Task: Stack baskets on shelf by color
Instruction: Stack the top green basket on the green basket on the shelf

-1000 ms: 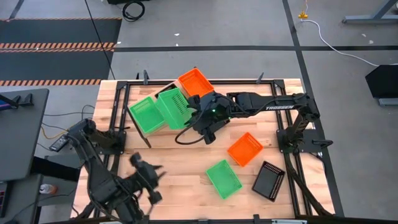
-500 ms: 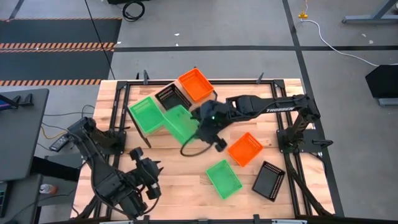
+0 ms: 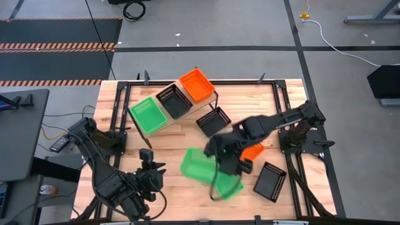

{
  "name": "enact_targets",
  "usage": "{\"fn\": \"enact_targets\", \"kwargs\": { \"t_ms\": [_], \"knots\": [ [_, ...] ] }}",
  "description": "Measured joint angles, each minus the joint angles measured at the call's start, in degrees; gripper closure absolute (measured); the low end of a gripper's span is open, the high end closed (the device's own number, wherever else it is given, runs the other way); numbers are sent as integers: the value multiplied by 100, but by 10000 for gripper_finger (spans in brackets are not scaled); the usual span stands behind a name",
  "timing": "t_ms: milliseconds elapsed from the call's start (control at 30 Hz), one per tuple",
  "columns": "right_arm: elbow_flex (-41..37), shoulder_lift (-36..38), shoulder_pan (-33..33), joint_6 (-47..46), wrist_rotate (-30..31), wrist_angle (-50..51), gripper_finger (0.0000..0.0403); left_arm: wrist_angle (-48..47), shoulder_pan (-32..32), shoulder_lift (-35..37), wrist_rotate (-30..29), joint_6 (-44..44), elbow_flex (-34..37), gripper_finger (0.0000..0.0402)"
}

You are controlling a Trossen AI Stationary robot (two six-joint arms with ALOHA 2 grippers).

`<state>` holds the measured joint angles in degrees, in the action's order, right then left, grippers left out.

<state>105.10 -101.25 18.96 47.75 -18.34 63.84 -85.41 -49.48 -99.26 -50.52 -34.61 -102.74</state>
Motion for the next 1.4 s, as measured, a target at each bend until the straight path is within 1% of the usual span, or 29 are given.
{"fn": "enact_targets", "kwargs": {
  "t_ms": [67,167,233,367,467,567,600,700,800,967,1067,1167,1233,1300,1400],
  "knots": [
    [0,0,200,134,-25,-3,393,189,54,0,30,433,0,282],
    [0,0,442,241,-27,-4,393,689,187,-2,317,1193,0,275],
    [0,0,566,240,-25,-6,393,1284,311,-7,649,1744,0,268],
    [0,0,750,181,-123,-20,392,2785,563,-9,1465,3045,0,255],
    [0,0,861,8,-224,-40,393,3527,687,-9,1583,3983,0,250],
    [0,0,959,-146,-257,-83,394,3880,806,-9,1618,4726,0,248],
    [0,0,984,-192,-259,-106,394,3956,863,-9,1772,4866,0,247],
    [0,0,1061,-359,-257,-168,395,4089,1111,-78,2527,4915,-2,244],
    [0,0,1126,-388,-249,-175,395,4126,1298,-224,3046,5052,0,244],
    [0,0,1141,-457,-241,-209,394,4625,1412,-475,3811,5502,0,245],
    [0,0,1141,-618,-252,-206,394,4792,1411,-583,3955,5757,0,246],
    [-2,0,1123,-835,-243,-205,390,4771,1389,-618,3985,5920,0,260],
    [-2,0,1111,-990,-233,-225,384,4763,1371,-624,3983,5996,0,281],
    [-2,0,1101,-1046,-172,-280,377,4764,1362,-627,3967,6026,0,313],
    [-2,0,1096,-1138,-22,-357,361,4717,1359,-629,3989,6048,0,375]
  ]
}}
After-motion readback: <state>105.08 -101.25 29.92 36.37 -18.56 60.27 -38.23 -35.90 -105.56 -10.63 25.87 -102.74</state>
